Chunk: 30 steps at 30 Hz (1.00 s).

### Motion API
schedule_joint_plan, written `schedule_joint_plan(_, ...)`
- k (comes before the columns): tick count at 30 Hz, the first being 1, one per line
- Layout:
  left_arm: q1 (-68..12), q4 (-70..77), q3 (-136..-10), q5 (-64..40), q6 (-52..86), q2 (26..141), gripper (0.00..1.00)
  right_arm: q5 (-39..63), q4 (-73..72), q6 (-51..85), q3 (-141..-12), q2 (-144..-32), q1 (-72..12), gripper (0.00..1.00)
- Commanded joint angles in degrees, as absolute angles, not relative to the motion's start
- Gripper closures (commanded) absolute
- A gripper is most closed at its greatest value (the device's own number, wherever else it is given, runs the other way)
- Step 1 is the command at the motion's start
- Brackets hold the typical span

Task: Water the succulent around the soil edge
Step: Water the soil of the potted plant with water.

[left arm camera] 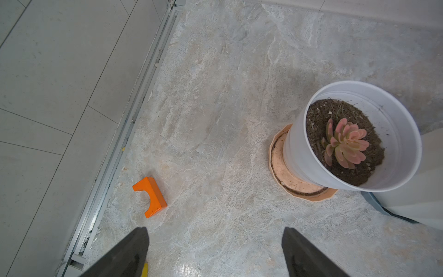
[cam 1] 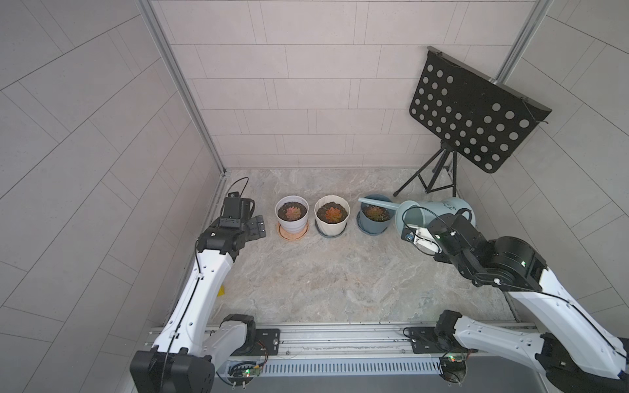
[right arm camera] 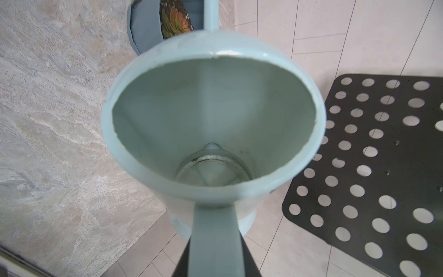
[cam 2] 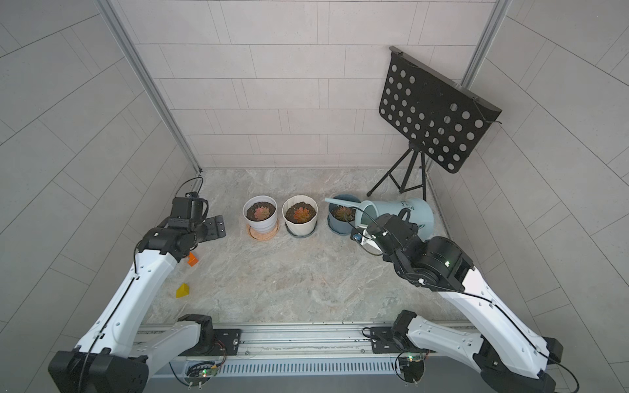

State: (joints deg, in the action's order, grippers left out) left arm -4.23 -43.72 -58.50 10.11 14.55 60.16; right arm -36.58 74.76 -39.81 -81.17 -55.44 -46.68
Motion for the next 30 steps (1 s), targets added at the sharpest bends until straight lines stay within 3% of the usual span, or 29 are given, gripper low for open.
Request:
schedule_joint_plan(1,-3.87,-43.85,-58.91,10.80,14.68,59.40,0.05,-42.60,73.44,-39.44,-83.55,-57.05,-48.96,1.00)
schedule_joint_plan(30,-3.86,-43.59,-58.80,9.23,14.68,58.89,0.06,-47.82,77.08,-39.73,-85.53,-65.90,-55.28,1.00)
